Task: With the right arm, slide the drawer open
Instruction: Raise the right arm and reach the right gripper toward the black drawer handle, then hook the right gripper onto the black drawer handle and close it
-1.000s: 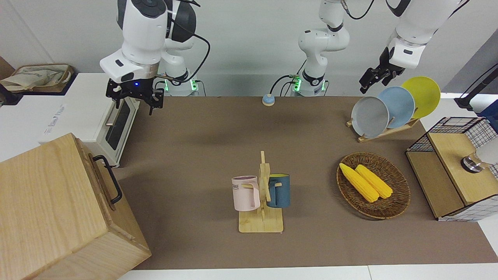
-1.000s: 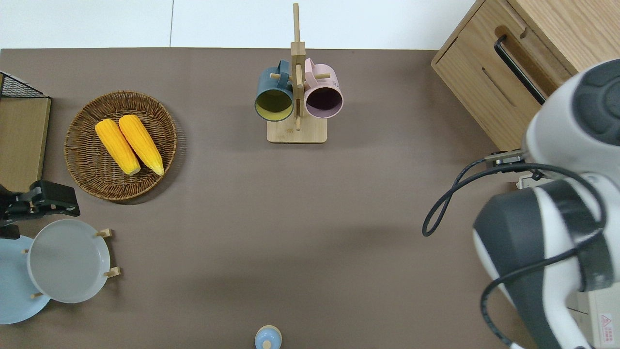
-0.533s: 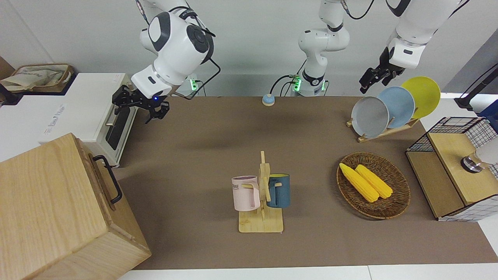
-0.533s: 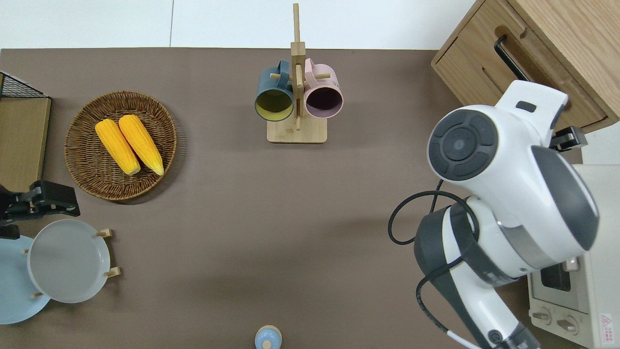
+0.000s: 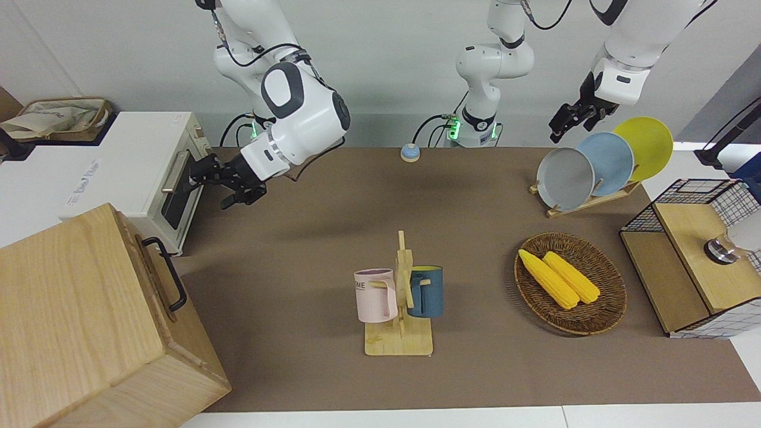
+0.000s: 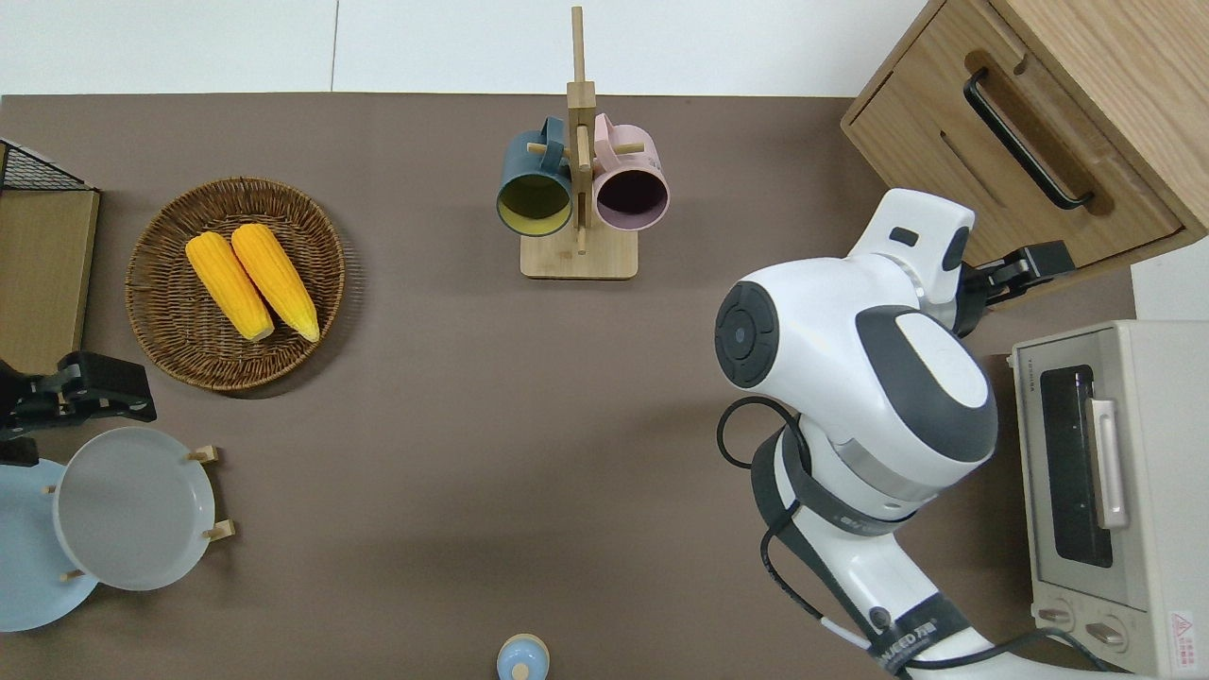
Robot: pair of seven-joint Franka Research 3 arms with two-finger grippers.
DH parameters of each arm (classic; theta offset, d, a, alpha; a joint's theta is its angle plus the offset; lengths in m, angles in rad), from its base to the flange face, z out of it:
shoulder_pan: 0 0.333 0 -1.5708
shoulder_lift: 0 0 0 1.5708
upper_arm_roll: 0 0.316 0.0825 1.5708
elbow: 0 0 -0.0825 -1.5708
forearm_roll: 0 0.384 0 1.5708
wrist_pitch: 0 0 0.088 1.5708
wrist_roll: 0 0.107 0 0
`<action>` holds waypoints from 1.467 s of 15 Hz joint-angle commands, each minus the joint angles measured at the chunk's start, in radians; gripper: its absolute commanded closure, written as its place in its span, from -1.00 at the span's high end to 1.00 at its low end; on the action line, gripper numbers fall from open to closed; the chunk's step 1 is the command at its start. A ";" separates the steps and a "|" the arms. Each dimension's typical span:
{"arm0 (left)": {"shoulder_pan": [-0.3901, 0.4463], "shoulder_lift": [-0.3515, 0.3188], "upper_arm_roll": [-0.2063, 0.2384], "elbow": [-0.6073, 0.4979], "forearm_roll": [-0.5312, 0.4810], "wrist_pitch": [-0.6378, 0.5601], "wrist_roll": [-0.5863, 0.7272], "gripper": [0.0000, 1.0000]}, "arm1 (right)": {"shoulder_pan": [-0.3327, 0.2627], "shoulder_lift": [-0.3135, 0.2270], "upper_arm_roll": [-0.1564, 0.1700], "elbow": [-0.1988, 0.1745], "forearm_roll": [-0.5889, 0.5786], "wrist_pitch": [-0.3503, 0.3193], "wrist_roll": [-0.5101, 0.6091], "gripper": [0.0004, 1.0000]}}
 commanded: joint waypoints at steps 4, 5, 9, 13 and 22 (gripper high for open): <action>-0.004 -0.009 0.005 0.000 -0.004 -0.002 0.007 0.99 | 0.012 0.074 0.031 -0.020 -0.178 -0.024 0.109 0.94; -0.004 -0.009 0.005 0.000 -0.004 -0.001 0.007 0.99 | 0.013 0.086 0.033 -0.020 -0.210 -0.032 0.123 0.94; -0.004 -0.009 0.005 0.000 -0.004 -0.002 0.007 0.99 | 0.009 0.112 0.033 -0.018 -0.301 -0.034 0.125 0.93; -0.004 -0.009 0.005 0.000 -0.004 -0.002 0.007 0.99 | -0.008 0.129 0.033 -0.015 -0.378 -0.018 0.109 0.92; -0.004 -0.009 0.005 0.000 -0.004 -0.002 0.007 0.99 | -0.083 0.157 0.031 -0.001 -0.478 0.107 0.103 0.91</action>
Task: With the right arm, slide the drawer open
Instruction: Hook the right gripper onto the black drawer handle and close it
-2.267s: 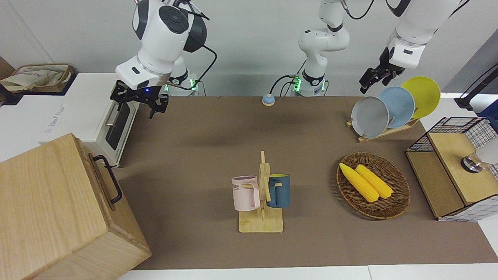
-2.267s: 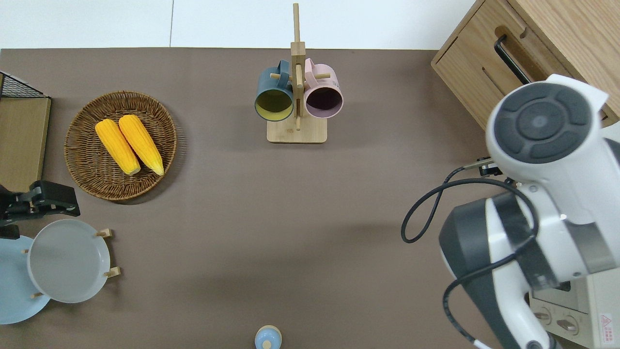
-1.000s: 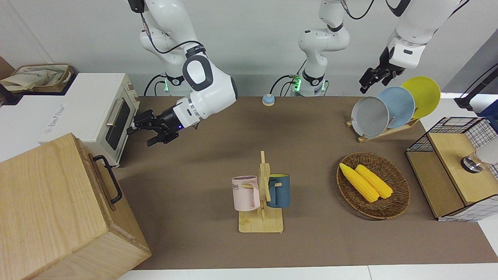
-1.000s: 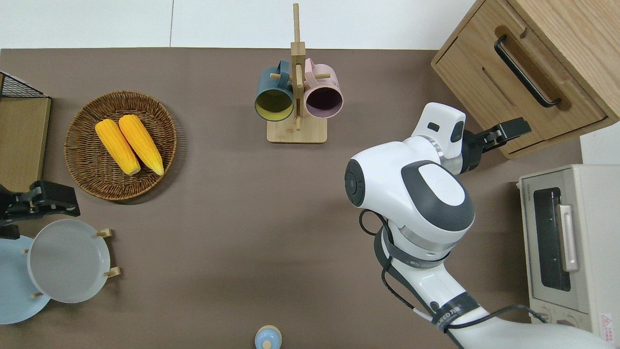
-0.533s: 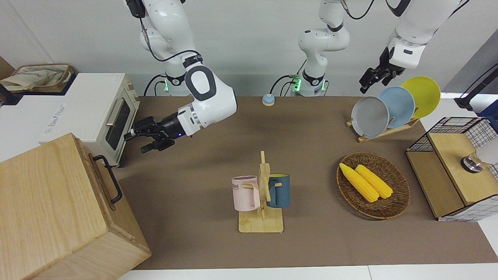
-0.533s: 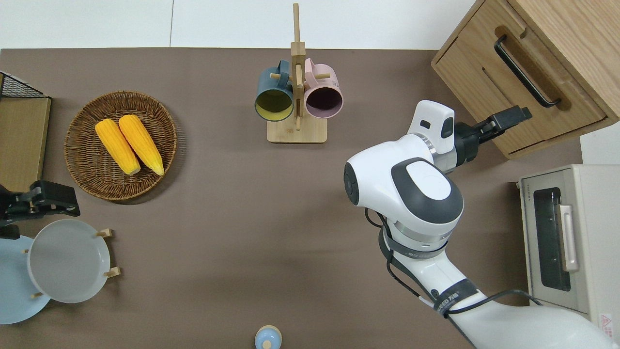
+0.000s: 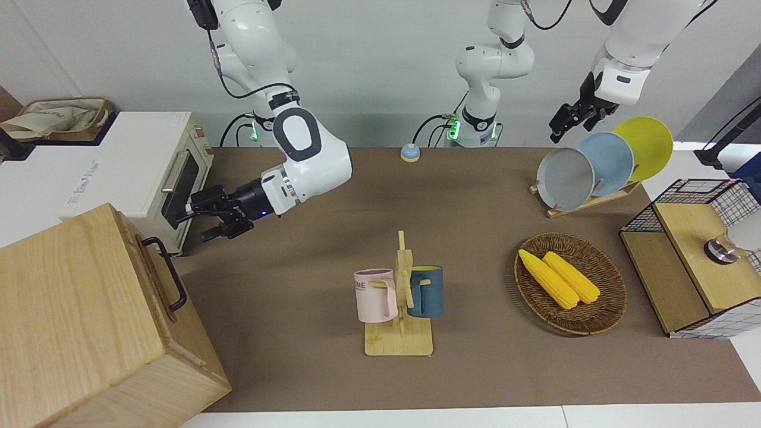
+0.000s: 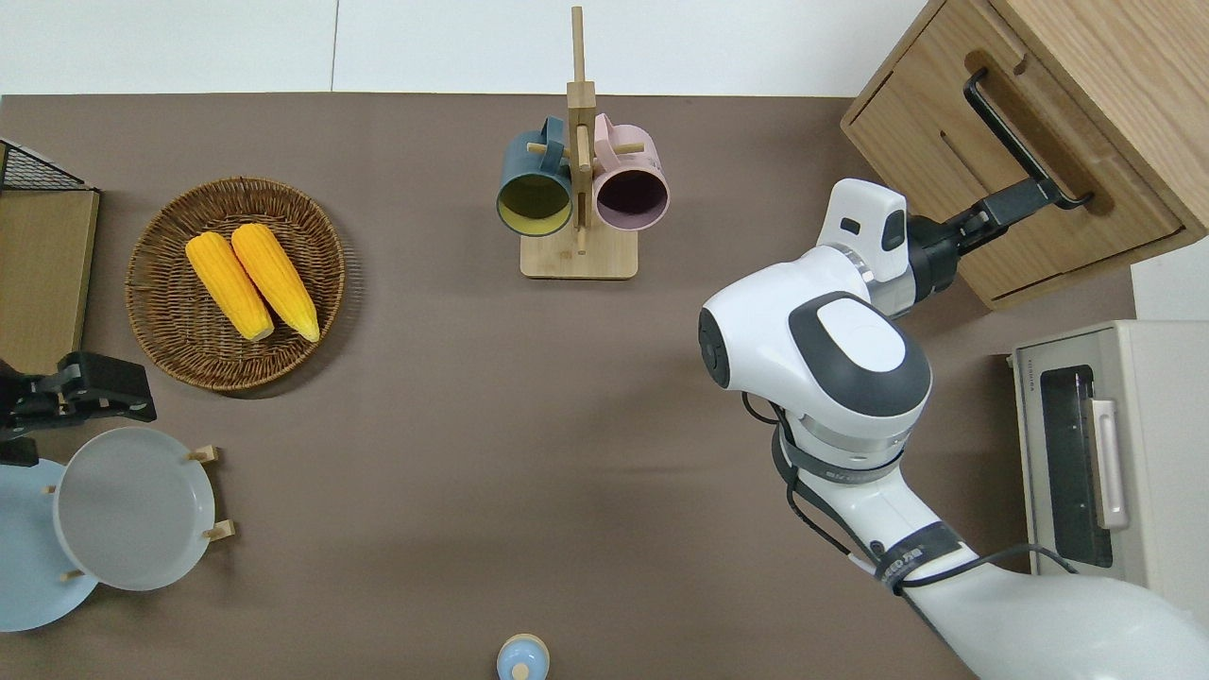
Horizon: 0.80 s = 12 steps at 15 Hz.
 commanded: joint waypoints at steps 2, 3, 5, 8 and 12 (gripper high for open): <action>-0.004 -0.009 0.005 0.000 -0.004 -0.002 0.007 0.99 | -0.049 0.027 0.004 0.016 -0.061 0.086 0.002 0.91; -0.004 -0.009 0.005 0.000 -0.004 -0.002 0.007 0.99 | -0.054 0.029 0.004 0.019 -0.068 0.094 0.002 0.91; -0.004 -0.009 0.005 0.000 -0.004 -0.002 0.007 0.99 | -0.066 0.036 0.002 0.025 -0.082 0.128 -0.001 0.88; -0.004 -0.009 0.005 0.000 -0.004 -0.002 0.007 0.99 | -0.074 0.048 -0.013 0.049 -0.107 0.168 -0.039 0.85; -0.004 -0.009 0.005 0.000 -0.004 -0.002 0.007 0.99 | -0.085 0.056 -0.013 0.057 -0.131 0.189 -0.047 0.61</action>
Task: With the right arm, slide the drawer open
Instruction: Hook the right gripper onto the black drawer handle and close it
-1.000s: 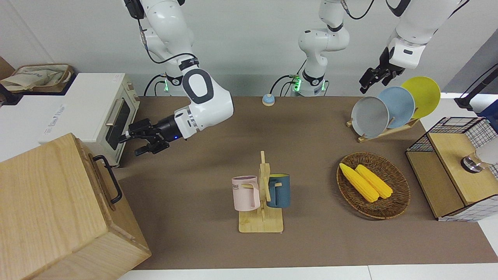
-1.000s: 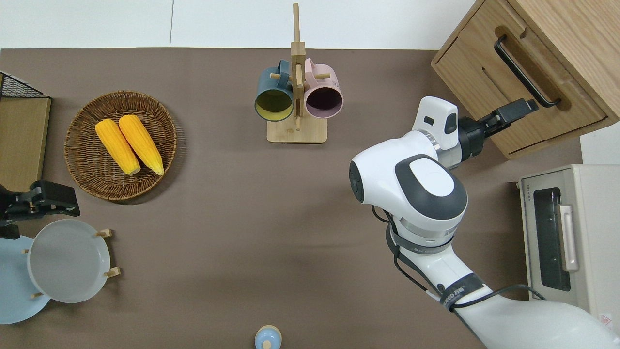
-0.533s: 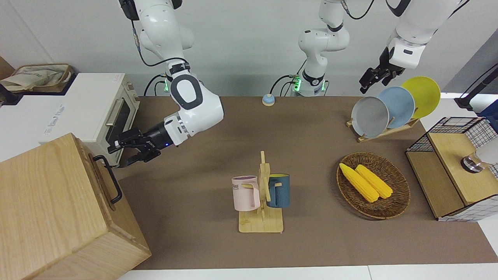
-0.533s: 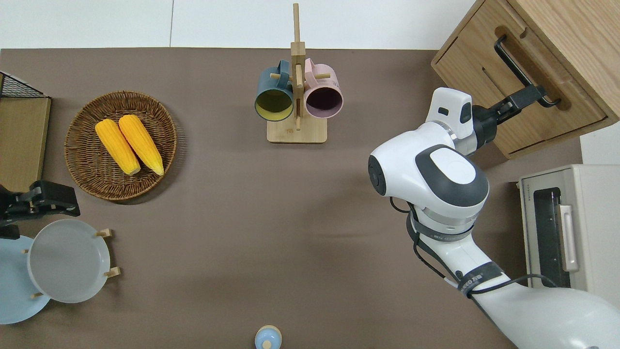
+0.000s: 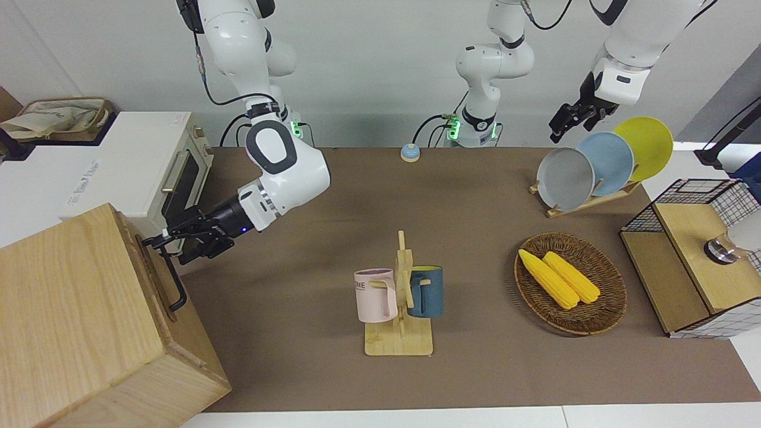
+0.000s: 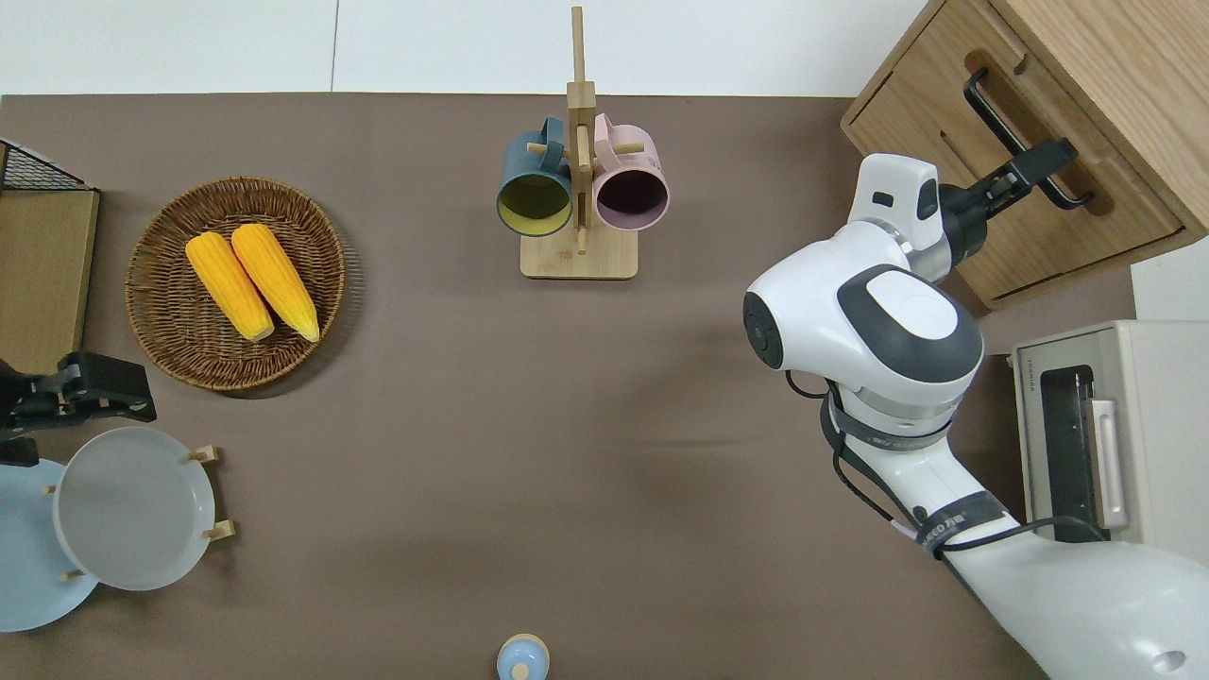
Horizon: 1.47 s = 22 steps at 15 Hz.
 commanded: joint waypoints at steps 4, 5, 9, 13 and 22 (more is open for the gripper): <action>-0.004 -0.009 0.005 0.000 -0.004 -0.002 0.007 0.99 | -0.021 0.025 0.007 0.032 -0.053 0.045 -0.022 0.27; -0.004 -0.009 0.005 0.000 -0.004 -0.002 0.007 0.99 | -0.021 0.028 0.007 0.033 -0.054 0.045 -0.022 0.20; -0.004 -0.009 0.005 0.000 -0.004 -0.002 0.007 0.99 | -0.021 0.028 0.010 0.033 -0.054 0.045 -0.022 -0.17; -0.004 -0.009 0.005 0.000 -0.004 -0.002 0.007 0.99 | -0.019 0.028 0.014 0.033 -0.054 0.040 -0.022 -0.95; -0.004 -0.009 0.005 0.000 -0.004 -0.002 0.007 0.99 | 0.001 0.028 0.038 0.047 -0.034 -0.006 -0.025 -1.00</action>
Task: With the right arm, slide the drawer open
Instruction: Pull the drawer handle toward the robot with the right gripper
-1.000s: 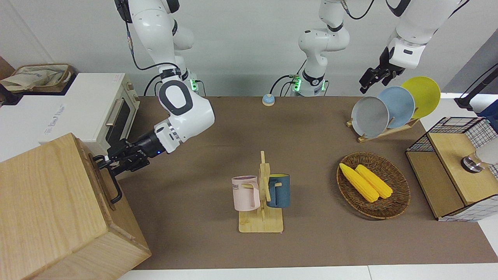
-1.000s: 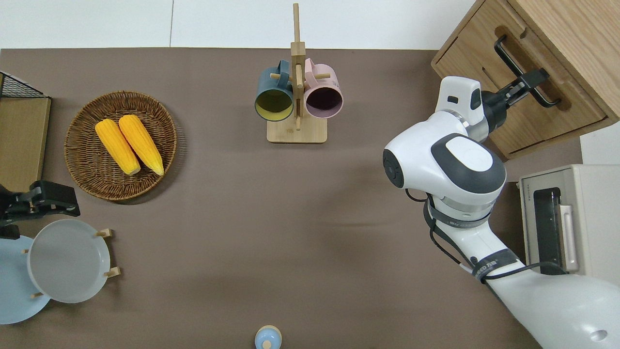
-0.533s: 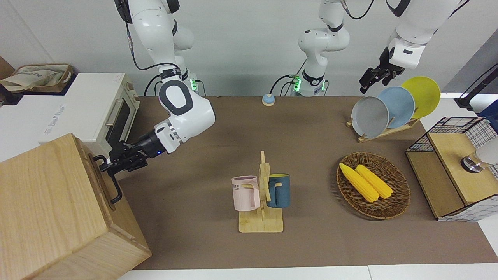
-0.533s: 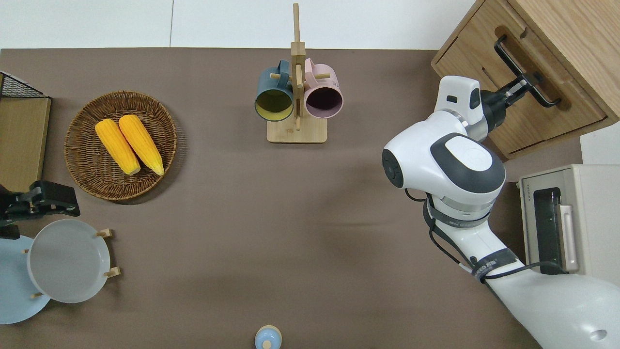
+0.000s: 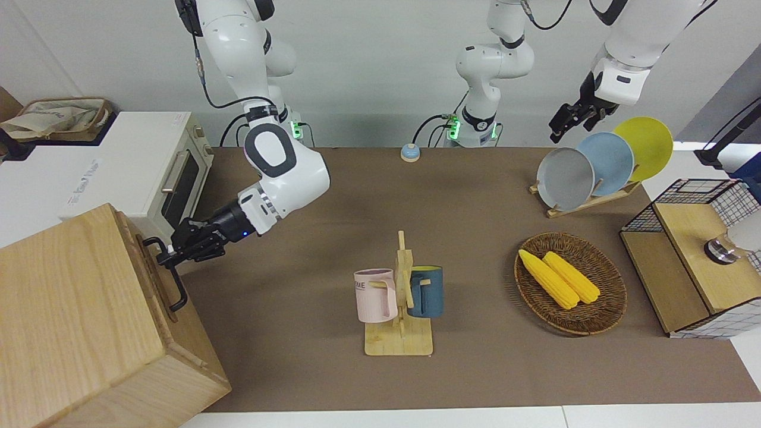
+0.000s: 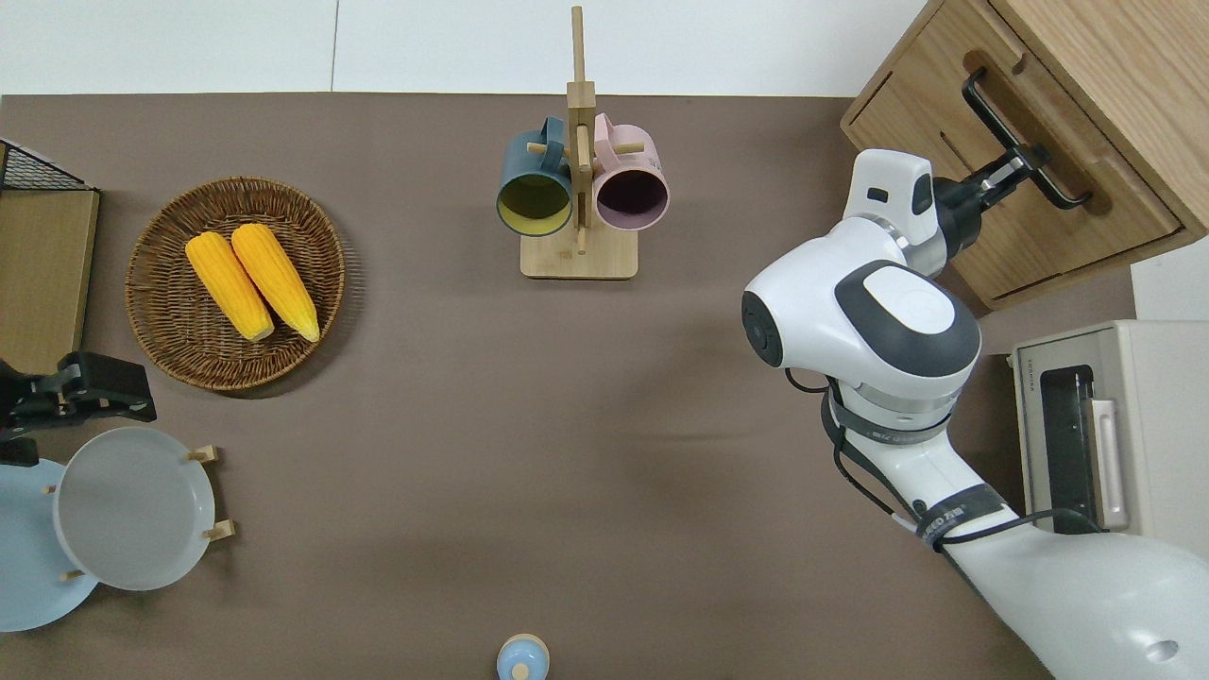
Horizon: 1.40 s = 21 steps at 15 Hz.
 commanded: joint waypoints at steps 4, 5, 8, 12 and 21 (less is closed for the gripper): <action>-0.004 -0.009 0.005 0.000 -0.004 -0.002 0.007 0.99 | 0.020 0.009 0.065 0.032 0.020 -0.083 -0.036 -1.00; -0.004 -0.009 0.005 0.000 -0.004 -0.002 0.007 0.99 | 0.020 0.009 0.083 0.032 0.021 -0.110 -0.036 -1.00; -0.004 -0.009 0.005 0.000 -0.004 -0.002 0.007 0.99 | 0.020 0.009 0.132 0.032 0.052 -0.176 -0.034 -1.00; -0.004 -0.009 0.003 0.000 -0.004 -0.002 0.008 0.99 | 0.023 0.008 0.206 0.032 0.115 -0.264 -0.022 -1.00; -0.004 -0.009 0.005 0.000 -0.004 -0.001 0.008 0.99 | 0.032 0.005 0.356 0.032 0.211 -0.408 0.035 -1.00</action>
